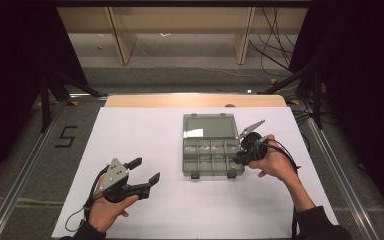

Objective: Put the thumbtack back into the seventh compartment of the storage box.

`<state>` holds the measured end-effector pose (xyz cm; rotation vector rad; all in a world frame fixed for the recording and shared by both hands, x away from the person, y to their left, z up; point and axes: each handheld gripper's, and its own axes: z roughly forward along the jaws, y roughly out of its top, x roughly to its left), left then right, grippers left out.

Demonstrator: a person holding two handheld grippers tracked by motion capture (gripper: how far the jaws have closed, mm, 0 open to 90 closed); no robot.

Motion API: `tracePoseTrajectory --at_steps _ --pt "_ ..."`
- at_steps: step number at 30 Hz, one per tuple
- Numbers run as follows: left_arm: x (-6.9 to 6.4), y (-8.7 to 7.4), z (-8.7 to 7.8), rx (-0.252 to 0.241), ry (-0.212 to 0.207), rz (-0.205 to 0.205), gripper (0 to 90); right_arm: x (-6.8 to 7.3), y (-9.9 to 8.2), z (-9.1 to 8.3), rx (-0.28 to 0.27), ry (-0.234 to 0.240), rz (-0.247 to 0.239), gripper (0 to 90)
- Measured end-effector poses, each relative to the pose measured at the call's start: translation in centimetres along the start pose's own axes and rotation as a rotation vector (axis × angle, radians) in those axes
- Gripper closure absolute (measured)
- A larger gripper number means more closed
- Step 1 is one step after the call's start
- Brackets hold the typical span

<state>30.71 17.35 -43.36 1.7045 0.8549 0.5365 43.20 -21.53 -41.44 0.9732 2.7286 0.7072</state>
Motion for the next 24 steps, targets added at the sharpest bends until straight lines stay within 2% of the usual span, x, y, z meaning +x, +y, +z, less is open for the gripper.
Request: tracePoseTrajectory --at_steps 17,24 --pt "0.00 -0.01 0.00 0.000 -0.001 0.000 21.2 -0.03 -0.01 0.72 0.000 0.000 -0.009 68.7" --pt "0.00 0.02 -0.03 -0.005 -0.004 0.002 21.2 -0.37 -0.36 0.83 -0.018 -0.006 0.023 54.4"
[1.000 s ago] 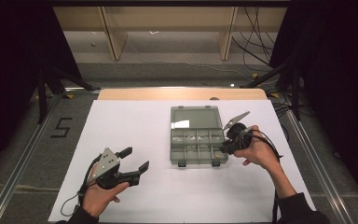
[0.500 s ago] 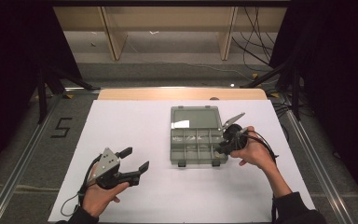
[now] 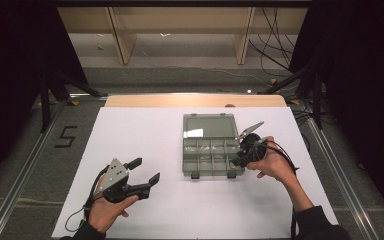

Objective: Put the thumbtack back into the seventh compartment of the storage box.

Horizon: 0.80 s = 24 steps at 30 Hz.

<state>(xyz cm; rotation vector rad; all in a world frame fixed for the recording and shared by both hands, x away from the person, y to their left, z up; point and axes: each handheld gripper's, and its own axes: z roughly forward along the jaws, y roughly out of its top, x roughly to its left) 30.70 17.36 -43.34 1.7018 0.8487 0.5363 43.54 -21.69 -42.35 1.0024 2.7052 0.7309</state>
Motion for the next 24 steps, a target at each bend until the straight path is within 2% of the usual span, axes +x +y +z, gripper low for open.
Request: tracePoseTrajectory --at_steps 2,6,7,8,9,10,15,17,19,20,22,23,24 --pt "0.0 0.0 0.1 -0.004 -0.004 -0.002 21.2 -0.2 0.0 -0.3 -0.016 -0.001 0.015 50.0" --pt "0.0 0.0 0.0 0.002 0.000 0.001 21.2 -0.6 -0.3 -0.9 -0.041 -0.032 0.053 43.5" --pt "0.0 0.0 0.0 0.001 -0.004 0.010 21.2 -0.8 -0.4 -1.1 -0.058 -0.043 0.056 42.3" --pt "0.1 0.0 0.1 -0.006 -0.010 0.006 21.2 -0.8 -0.4 -1.3 -0.069 -0.050 0.075 41.5" --pt "0.0 0.0 0.1 -0.004 -0.007 -0.001 21.2 -1.0 -0.5 -1.4 -0.086 -0.064 0.071 40.7" --pt "0.0 0.0 0.1 -0.004 -0.005 -0.004 21.2 -1.1 -0.5 -1.7 -0.099 -0.053 0.083 39.6" --pt "0.0 0.0 0.0 0.005 0.002 -0.004 21.2 -1.7 -0.6 -2.2 -0.144 -0.061 0.097 33.9" --pt "0.0 0.0 0.1 0.006 0.000 -0.003 21.2 -1.8 -0.8 -1.9 -0.205 -0.074 0.099 33.1" --pt "0.0 0.0 0.1 0.006 -0.009 0.003 21.2 -2.0 -0.8 -2.0 -0.197 -0.065 0.113 31.7" --pt "0.0 0.0 0.1 0.005 -0.009 -0.002 21.2 -2.2 -0.9 -1.9 -0.211 -0.068 0.105 30.9" --pt "-0.1 0.0 0.1 0.007 -0.008 -0.009 21.2 -2.2 -1.0 -1.8 -0.241 -0.069 0.134 29.5" --pt "-0.1 0.0 0.1 0.007 -0.009 -0.010 21.2 -2.4 -1.0 -1.7 -0.255 -0.079 0.121 29.1" --pt "-0.1 0.0 0.1 0.007 -0.009 -0.011 21.2 -2.3 -1.0 -1.8 -0.250 -0.067 0.139 28.8"
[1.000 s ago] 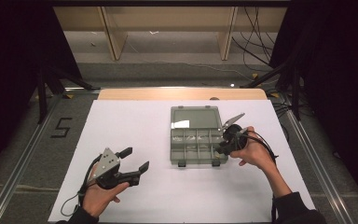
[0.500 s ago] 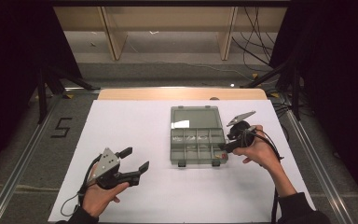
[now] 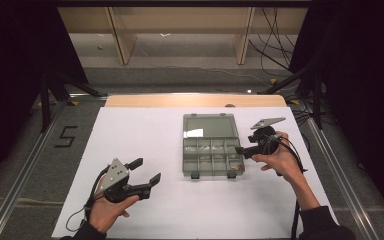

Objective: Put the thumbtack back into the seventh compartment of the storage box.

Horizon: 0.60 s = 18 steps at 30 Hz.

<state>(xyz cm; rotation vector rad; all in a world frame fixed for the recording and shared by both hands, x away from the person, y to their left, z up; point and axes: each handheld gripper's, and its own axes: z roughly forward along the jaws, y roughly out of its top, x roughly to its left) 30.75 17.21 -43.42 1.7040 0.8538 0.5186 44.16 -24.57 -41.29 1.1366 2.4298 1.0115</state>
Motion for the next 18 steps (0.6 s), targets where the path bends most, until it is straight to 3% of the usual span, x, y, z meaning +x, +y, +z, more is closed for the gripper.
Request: tracePoseTrajectory --at_steps 1,3,5,9,11,18 --pt "0.00 0.00 0.01 0.000 0.000 -0.001 21.2 -0.18 -0.02 -0.01 -0.007 -0.002 -0.018 28.6" --pt "-0.01 0.00 0.04 -0.001 -0.001 -0.003 21.2 -0.17 -0.03 0.08 -0.042 -0.008 0.004 28.4" --pt "-0.05 0.00 0.09 -0.001 -0.003 -0.008 21.2 -0.43 -0.01 -0.02 -0.053 -0.007 -0.012 28.4" --pt "-0.13 0.03 0.23 -0.002 -0.015 -0.015 21.2 -0.52 0.01 -0.01 -0.094 -0.001 0.021 28.0" --pt "-0.15 0.07 0.30 -0.003 -0.021 -0.023 21.2 -0.74 0.01 -0.08 -0.084 0.004 0.009 27.6" --pt "-0.36 0.31 0.89 0.004 -0.055 -0.041 21.2 -0.97 -0.10 0.10 -0.093 0.029 0.079 27.6"
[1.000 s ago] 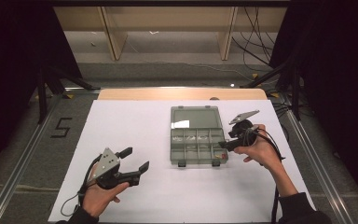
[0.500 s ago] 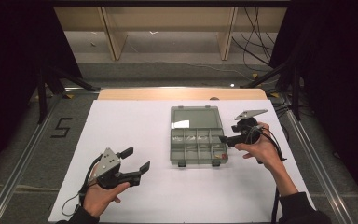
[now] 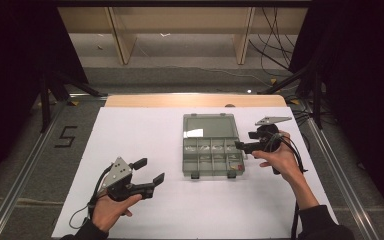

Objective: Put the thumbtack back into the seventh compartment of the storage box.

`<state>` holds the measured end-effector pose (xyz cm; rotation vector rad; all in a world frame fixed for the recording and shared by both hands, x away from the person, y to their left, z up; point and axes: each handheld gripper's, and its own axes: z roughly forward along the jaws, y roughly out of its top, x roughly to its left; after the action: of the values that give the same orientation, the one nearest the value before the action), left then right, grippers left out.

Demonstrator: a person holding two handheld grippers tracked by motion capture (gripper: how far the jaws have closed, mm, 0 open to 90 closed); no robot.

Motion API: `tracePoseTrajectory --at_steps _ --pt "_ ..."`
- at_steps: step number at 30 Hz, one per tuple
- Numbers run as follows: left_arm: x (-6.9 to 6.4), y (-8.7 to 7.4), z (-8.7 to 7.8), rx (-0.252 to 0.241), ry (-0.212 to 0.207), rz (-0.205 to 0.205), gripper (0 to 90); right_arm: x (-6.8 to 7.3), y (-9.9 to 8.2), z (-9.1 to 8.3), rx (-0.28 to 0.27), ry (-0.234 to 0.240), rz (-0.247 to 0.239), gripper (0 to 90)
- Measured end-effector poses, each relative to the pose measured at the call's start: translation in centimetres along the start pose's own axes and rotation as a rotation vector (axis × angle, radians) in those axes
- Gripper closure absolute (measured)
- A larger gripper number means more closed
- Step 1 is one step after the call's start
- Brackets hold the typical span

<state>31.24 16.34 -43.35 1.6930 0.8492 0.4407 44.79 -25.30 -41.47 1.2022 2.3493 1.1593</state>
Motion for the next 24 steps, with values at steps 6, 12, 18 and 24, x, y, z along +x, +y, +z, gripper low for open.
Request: tracePoseTrajectory --at_steps 6,12,18,24 --pt "-0.4 0.1 1.0 0.020 -0.021 -0.029 21.3 -0.5 0.0 0.3 -0.011 0.013 0.017 27.5" --pt "-0.8 0.4 2.0 0.039 -0.045 -0.027 21.6 -0.8 0.1 0.4 -0.017 0.017 0.033 27.5" --pt "-1.4 0.5 3.4 0.066 -0.066 -0.027 24.0 -1.1 0.1 0.5 -0.021 0.015 0.052 27.5" --pt "-1.4 0.9 4.7 0.103 -0.069 -0.030 26.1 -1.6 0.1 0.9 -0.030 0.024 0.069 27.1"
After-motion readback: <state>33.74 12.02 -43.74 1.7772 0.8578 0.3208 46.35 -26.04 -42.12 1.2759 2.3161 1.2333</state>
